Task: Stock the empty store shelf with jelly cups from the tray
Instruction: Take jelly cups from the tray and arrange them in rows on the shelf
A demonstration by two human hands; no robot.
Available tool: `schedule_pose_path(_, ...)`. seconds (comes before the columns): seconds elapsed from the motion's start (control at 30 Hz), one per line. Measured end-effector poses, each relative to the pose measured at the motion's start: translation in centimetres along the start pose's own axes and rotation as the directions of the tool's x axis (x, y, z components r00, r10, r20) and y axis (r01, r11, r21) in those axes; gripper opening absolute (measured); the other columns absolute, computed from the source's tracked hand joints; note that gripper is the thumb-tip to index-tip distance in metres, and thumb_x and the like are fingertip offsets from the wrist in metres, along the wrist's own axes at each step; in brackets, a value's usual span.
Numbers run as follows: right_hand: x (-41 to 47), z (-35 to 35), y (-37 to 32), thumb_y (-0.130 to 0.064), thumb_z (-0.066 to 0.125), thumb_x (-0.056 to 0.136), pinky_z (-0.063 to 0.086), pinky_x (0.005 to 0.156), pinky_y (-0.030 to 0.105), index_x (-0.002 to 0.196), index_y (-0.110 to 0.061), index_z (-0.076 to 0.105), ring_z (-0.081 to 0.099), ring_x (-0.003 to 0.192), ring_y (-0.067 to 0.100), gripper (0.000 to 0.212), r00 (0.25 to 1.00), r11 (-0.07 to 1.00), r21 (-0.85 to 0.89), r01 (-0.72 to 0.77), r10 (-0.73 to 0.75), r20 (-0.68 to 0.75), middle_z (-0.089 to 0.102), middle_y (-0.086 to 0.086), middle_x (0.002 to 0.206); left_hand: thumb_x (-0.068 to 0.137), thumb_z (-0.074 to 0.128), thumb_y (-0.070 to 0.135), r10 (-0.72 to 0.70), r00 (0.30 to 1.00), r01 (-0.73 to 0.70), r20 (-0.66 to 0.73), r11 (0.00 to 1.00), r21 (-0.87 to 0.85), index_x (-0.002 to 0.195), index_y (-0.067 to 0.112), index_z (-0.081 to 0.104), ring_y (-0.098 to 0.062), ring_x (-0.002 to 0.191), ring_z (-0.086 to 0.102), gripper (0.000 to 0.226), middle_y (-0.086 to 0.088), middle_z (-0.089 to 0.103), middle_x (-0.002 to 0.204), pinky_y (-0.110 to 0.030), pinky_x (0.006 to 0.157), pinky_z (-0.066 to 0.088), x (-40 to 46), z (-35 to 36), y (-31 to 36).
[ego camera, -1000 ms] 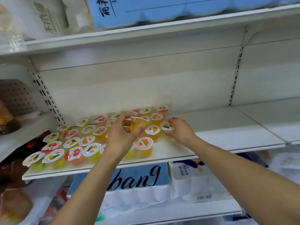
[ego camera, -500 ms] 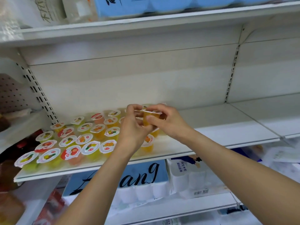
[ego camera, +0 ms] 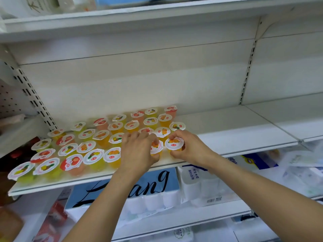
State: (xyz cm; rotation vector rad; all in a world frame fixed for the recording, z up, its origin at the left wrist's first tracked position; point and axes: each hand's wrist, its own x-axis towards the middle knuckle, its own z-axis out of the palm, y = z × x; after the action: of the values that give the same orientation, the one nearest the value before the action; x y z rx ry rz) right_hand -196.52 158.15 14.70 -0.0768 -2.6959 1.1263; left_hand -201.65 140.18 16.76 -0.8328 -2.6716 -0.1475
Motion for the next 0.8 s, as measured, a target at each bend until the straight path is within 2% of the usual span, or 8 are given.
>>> schedule_pose_path(0.17, -1.0, -0.3, 0.0, -0.043, 0.072, 0.077, 0.047, 0.094, 0.034, 0.120, -0.041, 0.051, 0.050, 0.112, 0.007, 0.048, 0.999, 0.998, -0.061, 0.032, -0.031, 0.016, 0.049, -0.014, 0.127, 0.079, 0.064, 0.053, -0.017, 1.000, 0.016, 0.022, 1.000, 0.016, 0.114, 0.038, 0.055, -0.017, 0.119, 0.045, 0.039, 0.013, 0.055, 0.125, -0.037, 0.103, 0.023, 0.0, 0.2, 0.3)
schedule_pose_path(0.23, -1.9, -1.2, 0.3, -0.051, 0.066, 0.080, 0.043, 0.098, 0.034, 0.131, -0.042, 0.045, 0.045, 0.120, 0.007, 0.055, 0.998, 0.992, -0.117, 0.056, -0.057, -0.003, 0.043, -0.013, 0.134, 0.078, 0.066, 0.057, 0.003, 0.999, -0.006, -0.042, 0.999, -0.050, 0.119, 0.035, 0.057, -0.019, 0.120, 0.046, 0.048, 0.009, 0.057, 0.126, -0.038, 0.100, 0.028, -0.3, 0.0, 1.0)
schedule_pose_path(0.33, -3.9, -3.5, 2.0, -0.056, 0.049, 0.087, 0.037, 0.103, 0.038, 0.137, -0.033, 0.044, 0.043, 0.125, 0.015, 0.055, 0.979, 0.950, -0.299, 0.091, -0.141, -0.148, 0.043, -0.006, 0.138, 0.082, 0.061, 0.058, 0.082, 0.982, -0.115, -0.170, 0.974, -0.195, 0.131, 0.027, 0.053, -0.023, 0.119, 0.048, 0.059, 0.002, 0.057, 0.127, -0.040, 0.100, 0.035, -0.4, -0.1, 4.0)
schedule_pose_path(0.4, -5.7, -5.4, 4.1, -0.058, 0.038, 0.085, 0.033, 0.106, 0.041, 0.137, -0.026, 0.046, 0.043, 0.128, 0.022, 0.062, 0.953, 0.929, -0.367, 0.042, -0.148, -0.265, 0.042, 0.001, 0.142, 0.085, 0.048, 0.060, 0.138, 0.965, -0.191, -0.223, 0.953, -0.235, 0.139, 0.025, 0.046, -0.023, 0.122, 0.047, 0.064, 0.000, 0.054, 0.134, -0.042, 0.101, 0.036, 0.0, 0.1, 7.5)
schedule_pose_path(0.5, -9.1, -8.7, 8.0, -0.051, 0.044, 0.085, 0.032, 0.102, 0.040, 0.138, -0.021, 0.046, 0.043, 0.127, 0.025, 0.061, 0.922, 0.927, -0.369, -0.065, -0.085, -0.377, 0.040, 0.006, 0.145, 0.088, 0.042, 0.058, 0.205, 0.953, -0.271, -0.224, 0.907, -0.322, 0.142, 0.024, 0.041, -0.023, 0.124, 0.046, 0.064, 0.000, 0.049, 0.140, -0.041, 0.102, 0.037, 0.7, 1.2, 13.8)
schedule_pose_path(0.63, -14.9, -14.1, 14.5, -0.047, 0.044, 0.087, 0.042, 0.094, 0.043, 0.137, -0.019, 0.046, 0.050, 0.121, 0.027, 0.057, 0.890, 0.907, -0.371, -0.197, 0.007, -0.455, 0.044, 0.005, 0.140, 0.087, 0.043, 0.057, 0.322, 0.933, -0.360, -0.162, 0.846, -0.393, 0.140, 0.023, 0.043, -0.023, 0.119, 0.050, 0.063, 0.000, 0.052, 0.136, -0.038, 0.097, 0.041, 1.6, 4.1, 23.2)
schedule_pose_path(0.73, -20.2, -18.6, 20.2, -0.038, 0.053, 0.092, 0.043, 0.078, 0.033, 0.137, -0.022, 0.045, 0.054, 0.114, 0.023, 0.049, 0.863, 0.876, -0.356, -0.326, 0.121, -0.491, 0.047, 0.000, 0.136, 0.088, 0.053, 0.052, 0.387, 0.918, -0.383, -0.083, 0.813, -0.438, 0.143, 0.028, 0.040, -0.020, 0.117, 0.050, 0.061, 0.004, 0.052, 0.133, -0.034, 0.089, 0.040, 1.7, 6.2, 30.8)
schedule_pose_path(0.8, -24.0, -21.4, 24.2, -0.036, 0.053, 0.094, 0.047, 0.076, 0.034, 0.139, -0.023, 0.042, 0.055, 0.112, 0.023, 0.048, 0.841, 0.837, -0.352, -0.419, 0.211, -0.498, 0.048, -0.001, 0.135, 0.091, 0.057, 0.047, 0.443, 0.896, -0.392, -0.001, 0.792, -0.468, 0.146, 0.029, 0.035, -0.019, 0.121, 0.047, 0.062, 0.005, 0.050, 0.135, -0.033, 0.089, 0.039, 1.4, 7.9, 35.9)
